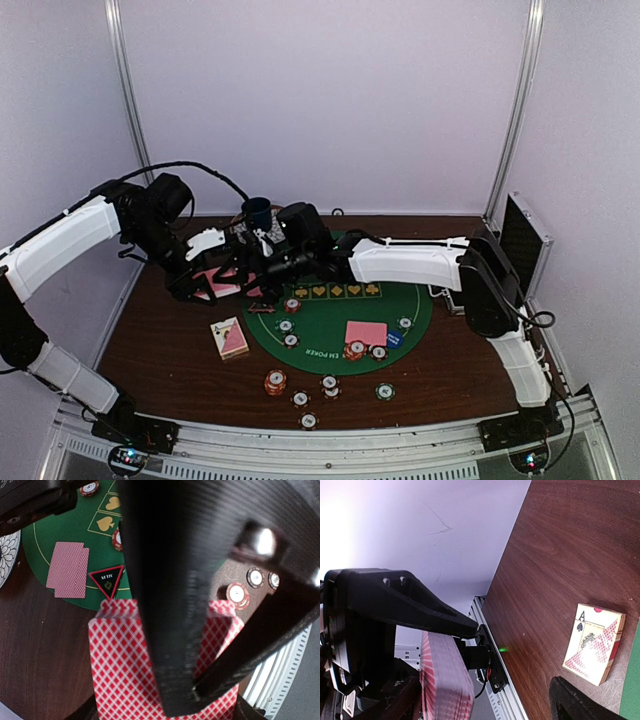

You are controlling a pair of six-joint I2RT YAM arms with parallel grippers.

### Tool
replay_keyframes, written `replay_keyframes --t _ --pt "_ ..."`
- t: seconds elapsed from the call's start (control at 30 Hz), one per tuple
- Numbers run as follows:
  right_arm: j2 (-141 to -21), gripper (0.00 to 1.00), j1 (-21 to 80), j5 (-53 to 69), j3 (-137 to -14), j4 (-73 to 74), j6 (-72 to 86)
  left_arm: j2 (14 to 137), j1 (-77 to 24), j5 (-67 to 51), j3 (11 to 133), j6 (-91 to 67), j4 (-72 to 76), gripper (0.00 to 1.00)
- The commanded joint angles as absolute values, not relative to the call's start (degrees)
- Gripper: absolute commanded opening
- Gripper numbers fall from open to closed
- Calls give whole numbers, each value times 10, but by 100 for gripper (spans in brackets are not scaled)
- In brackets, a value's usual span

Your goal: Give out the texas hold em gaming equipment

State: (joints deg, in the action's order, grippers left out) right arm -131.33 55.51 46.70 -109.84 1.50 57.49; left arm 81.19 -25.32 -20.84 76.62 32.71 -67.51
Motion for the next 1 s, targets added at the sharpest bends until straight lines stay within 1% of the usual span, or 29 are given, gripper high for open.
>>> replay_keyframes --t 0.0,0.37,0.67,0.83,0.97 --pt "-1330 90 547 466 -1116 2 599 800 -252 -227 783 337 -658 0" --pt "-1306 78 528 459 -1052 -8 610 794 -252 -224 783 338 -658 0" --pt "-1272 73 517 450 -1017 26 577 791 -252 -220 782 340 -661 0" --pt "-1248 65 516 456 -1001 3 589 794 -252 -220 780 340 -661 0" --pt "-1225 61 516 468 -986 -59 620 797 -252 -217 778 340 -662 0"
